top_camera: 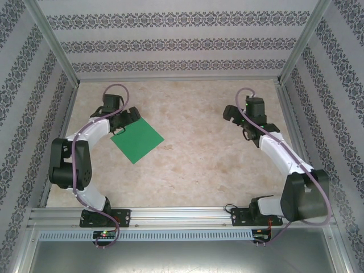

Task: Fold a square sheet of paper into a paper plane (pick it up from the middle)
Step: Move the square sheet of paper to the center of the table.

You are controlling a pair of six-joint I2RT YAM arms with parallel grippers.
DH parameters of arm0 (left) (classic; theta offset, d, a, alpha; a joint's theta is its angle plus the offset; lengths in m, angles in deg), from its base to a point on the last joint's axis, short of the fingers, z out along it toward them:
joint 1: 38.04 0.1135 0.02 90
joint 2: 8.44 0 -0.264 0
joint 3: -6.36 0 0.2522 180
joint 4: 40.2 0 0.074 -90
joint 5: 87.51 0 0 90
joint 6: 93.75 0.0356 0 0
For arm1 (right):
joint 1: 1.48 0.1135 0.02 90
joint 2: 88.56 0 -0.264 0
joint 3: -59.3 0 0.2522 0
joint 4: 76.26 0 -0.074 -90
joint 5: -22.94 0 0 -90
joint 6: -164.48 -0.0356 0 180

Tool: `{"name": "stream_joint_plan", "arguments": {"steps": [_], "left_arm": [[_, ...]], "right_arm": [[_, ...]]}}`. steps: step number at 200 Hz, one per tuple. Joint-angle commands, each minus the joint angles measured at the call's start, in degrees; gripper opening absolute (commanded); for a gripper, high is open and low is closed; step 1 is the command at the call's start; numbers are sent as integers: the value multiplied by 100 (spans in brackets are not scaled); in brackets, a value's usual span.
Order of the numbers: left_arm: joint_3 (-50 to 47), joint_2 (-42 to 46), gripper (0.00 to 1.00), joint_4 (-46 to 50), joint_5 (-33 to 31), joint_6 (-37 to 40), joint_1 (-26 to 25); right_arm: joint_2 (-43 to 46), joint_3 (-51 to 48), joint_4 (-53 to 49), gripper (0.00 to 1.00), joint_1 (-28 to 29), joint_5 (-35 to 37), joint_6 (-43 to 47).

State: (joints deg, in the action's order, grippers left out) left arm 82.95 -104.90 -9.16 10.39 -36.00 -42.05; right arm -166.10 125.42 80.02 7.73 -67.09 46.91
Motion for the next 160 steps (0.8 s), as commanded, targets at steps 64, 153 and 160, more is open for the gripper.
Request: {"name": "stream_joint_plan", "arguments": {"steps": [64,153,160], "left_arm": [[325,-841,100,879,-148,-1231,-874],[1003,-1848,100,720,845,-1810,-2180],[1078,-1903,100,658,980,-1864,-2327]], "right_arm": [[-951,626,-342,98,852,-469,-603],[-877,594,-589,98,825,-142,-699],[-844,568,-640,98,803,-108,-735]]}}
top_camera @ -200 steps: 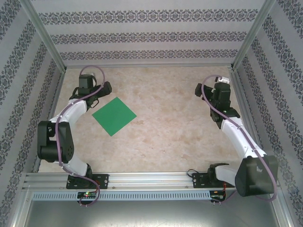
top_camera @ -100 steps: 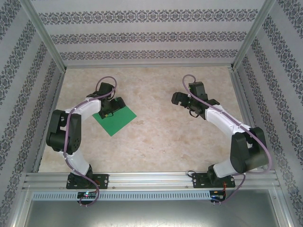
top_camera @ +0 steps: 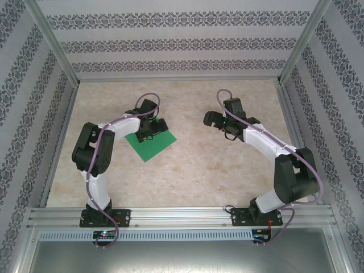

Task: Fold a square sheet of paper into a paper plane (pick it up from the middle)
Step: Move the square sheet of paper to the center of the table.

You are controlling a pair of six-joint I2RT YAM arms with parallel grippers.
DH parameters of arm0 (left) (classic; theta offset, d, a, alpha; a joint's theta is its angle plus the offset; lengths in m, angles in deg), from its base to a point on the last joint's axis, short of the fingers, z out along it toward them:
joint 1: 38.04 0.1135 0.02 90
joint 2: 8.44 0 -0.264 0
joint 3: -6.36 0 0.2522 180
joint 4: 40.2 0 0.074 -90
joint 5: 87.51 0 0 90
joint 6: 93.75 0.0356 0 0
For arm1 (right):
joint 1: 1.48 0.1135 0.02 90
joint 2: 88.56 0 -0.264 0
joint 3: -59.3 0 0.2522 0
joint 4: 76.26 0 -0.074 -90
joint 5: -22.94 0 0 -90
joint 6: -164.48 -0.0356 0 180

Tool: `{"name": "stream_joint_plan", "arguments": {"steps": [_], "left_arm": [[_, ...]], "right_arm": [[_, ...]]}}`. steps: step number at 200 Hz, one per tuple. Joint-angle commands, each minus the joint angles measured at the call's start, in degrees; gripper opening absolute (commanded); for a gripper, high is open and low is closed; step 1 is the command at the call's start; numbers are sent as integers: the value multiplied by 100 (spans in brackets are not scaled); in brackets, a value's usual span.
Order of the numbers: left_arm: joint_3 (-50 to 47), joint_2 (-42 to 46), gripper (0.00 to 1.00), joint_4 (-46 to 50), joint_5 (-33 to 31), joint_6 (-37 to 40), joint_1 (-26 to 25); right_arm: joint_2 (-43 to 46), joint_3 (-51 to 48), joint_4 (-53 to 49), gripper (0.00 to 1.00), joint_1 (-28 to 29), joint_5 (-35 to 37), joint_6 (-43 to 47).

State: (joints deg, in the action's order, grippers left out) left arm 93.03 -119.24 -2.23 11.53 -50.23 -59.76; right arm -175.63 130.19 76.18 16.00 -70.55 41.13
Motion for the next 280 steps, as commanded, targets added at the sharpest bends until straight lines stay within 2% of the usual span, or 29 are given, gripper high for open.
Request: {"name": "stream_joint_plan", "arguments": {"steps": [1,37,67,106,129,176,225,280], "left_arm": [[86,-473,100,-46,882,-446,-572],[387,-778,100,-539,1743,-975,-1168],[565,-594,100,-716,2036,-1140,-1141],[680,104,100,-224,2065,-854,-520],[454,576,100,214,1909,-594,70],[-34,1360,100,865,1283,-107,1092],[-464,1837,100,957,1000,-32,1505],[-628,1758,100,887,1116,-20,1543]], "right_arm": [[114,90,-259,98,-33,240,-161],[232,-47,-559,95,-284,121,-182],[258,11,-931,93,-346,-31,8],[48,264,-1351,88,-53,-319,55],[-317,594,-1735,86,458,-316,258],[-1494,2000,-2962,90,1635,344,1160],[-2678,3149,-3475,92,2164,316,1484],[-3589,3919,-3507,92,2255,114,1295]]}}
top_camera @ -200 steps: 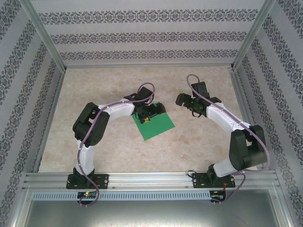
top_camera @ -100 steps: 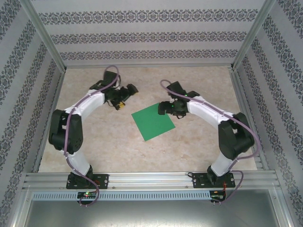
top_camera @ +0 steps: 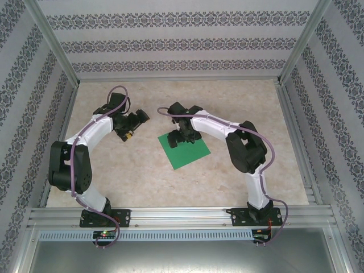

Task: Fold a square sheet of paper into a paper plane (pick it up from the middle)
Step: Move the square sheet of paper to the center of the table.

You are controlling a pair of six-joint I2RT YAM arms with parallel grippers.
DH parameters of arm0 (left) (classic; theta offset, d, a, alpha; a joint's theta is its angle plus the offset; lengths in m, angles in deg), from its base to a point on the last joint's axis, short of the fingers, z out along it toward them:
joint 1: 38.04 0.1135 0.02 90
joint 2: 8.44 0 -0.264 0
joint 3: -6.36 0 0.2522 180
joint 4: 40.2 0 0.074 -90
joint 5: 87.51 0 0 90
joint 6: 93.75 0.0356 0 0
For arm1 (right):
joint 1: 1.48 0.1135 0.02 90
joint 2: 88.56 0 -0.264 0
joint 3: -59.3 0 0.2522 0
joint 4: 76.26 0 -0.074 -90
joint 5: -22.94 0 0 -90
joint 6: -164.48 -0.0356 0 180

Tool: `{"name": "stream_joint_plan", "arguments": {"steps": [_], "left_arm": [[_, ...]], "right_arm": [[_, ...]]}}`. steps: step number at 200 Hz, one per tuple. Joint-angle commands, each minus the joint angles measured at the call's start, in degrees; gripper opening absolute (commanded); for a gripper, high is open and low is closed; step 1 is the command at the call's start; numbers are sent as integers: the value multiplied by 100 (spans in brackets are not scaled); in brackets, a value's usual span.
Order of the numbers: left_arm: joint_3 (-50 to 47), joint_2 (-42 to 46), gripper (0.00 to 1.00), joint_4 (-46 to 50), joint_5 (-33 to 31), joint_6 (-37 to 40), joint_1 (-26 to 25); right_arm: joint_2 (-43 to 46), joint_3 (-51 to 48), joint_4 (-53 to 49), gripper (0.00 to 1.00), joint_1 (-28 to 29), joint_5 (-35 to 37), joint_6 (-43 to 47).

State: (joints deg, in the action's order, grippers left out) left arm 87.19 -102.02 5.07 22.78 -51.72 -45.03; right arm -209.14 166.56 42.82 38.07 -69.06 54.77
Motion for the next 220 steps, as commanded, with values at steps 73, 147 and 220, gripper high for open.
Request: {"name": "stream_joint_plan", "arguments": {"steps": [73,147,220], "left_arm": [[-47,-112,100,85,105,138,66],[-37,-182,100,40,152,114,73],[-58,-186,100,22,190,86,62]], "right_arm": [[64,-1004,442,93,-110,45,-1092],[893,-1695,228,92,-160,436,-1265],[486,-1026,76,98,-160,494,-1058]]}}
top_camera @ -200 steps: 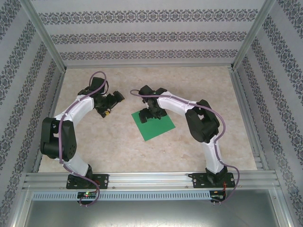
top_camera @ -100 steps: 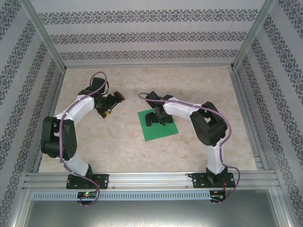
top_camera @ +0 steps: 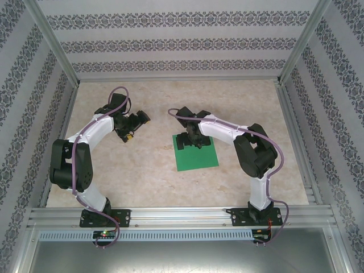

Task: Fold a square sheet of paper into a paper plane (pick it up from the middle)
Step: Move the square sheet of paper to the center of the table, then fold the square sheet of paper in half at the center of the table.

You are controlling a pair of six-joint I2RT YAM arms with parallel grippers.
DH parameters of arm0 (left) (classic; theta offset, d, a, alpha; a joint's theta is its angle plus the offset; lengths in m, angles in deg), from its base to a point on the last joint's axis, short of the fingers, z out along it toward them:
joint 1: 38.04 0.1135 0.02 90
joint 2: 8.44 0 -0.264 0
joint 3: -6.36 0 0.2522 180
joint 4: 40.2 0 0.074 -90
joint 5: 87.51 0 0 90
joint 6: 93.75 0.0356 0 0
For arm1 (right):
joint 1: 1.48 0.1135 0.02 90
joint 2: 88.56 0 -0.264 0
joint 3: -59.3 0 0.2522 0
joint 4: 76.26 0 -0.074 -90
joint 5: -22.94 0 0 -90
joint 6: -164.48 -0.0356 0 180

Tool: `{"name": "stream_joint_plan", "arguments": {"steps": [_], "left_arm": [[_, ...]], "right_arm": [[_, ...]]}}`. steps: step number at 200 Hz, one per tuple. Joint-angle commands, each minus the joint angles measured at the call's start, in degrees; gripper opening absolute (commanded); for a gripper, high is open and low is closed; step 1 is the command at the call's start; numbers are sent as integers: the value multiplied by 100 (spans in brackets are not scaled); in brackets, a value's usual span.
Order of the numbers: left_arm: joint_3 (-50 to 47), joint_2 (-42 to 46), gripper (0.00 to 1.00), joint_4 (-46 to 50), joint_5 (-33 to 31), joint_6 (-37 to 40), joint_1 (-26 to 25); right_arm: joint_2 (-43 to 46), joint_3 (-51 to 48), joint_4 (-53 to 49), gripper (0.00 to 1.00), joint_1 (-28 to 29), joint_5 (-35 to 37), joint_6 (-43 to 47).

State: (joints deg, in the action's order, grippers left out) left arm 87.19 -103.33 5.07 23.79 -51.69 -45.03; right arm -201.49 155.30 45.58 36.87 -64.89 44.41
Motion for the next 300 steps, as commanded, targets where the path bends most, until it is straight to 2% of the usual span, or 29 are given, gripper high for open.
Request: {"name": "stream_joint_plan", "arguments": {"steps": [1,119,196,219,250,274,300], "left_arm": [[-56,-55,100,22,92,83,64],[4,-187,100,4,172,62,63],[12,-252,100,-30,190,-11,15],[15,-278,100,-49,216,-26,-11],[-166,-248,100,-324,402,-158,-44],[-408,-186,100,-741,599,-277,-108],[-603,-131,99,-1188,797,-350,-177]], "right_arm": [[-285,100,-191,98,-39,70,-28],[-632,-351,97,95,-117,-111,-139],[-600,-481,173,86,-195,-7,-243],[-415,-531,325,78,-236,-151,-282],[-29,-634,797,57,-280,-693,-419],[303,-748,1380,46,-320,-1513,-660],[727,-1114,2879,38,-371,-2712,-1139]]}}
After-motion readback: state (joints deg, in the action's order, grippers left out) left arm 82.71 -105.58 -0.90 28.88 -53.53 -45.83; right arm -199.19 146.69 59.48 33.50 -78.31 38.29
